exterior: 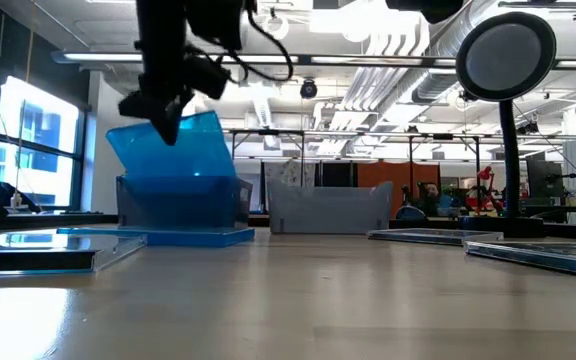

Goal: Pick & place jewel cases by type
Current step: Put the right blue CD case into the left black bin, then put the blue CD case into the left black bin

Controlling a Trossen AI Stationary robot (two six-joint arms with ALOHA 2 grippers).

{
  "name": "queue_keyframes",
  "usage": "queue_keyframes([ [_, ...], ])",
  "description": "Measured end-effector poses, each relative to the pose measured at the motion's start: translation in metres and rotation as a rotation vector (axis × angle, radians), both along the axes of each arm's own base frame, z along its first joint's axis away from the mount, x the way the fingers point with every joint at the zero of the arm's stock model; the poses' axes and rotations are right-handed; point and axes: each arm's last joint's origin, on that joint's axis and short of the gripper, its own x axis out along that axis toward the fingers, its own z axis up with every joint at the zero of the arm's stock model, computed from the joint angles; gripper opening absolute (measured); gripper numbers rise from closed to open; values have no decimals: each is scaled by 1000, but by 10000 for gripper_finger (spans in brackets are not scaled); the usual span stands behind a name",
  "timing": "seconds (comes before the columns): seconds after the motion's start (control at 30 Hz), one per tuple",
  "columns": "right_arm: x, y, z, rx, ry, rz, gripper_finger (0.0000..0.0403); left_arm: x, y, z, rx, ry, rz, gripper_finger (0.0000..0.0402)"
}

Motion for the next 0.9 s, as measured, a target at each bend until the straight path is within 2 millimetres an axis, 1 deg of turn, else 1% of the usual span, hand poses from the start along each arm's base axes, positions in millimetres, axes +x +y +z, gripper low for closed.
queue_keyframes([
  [0.13,0,0,-1,-4,9,0,138,3,9,-7,-7,48,0,31],
  [0.23,0,0,-1,-4,9,0,138,7,12,-11,-7,62,-22,46],
  [0.4,-1,0,-1,-7,16,0,138,12,12,-15,-9,58,-33,95],
  [0.5,-1,0,-2,-9,20,0,138,12,9,-19,-65,64,-28,128],
  [0.6,-1,-1,-3,-14,32,0,138,13,2,-19,-121,45,-39,152],
  [0.7,-1,-1,-3,-15,33,0,138,13,-12,-20,-153,56,-81,167],
  [0.8,-1,-1,-3,-16,32,-9,138,9,-28,-19,-146,103,-123,174],
  [0.9,1,-1,-6,-9,37,-40,138,7,-46,-19,-140,79,-130,174],
])
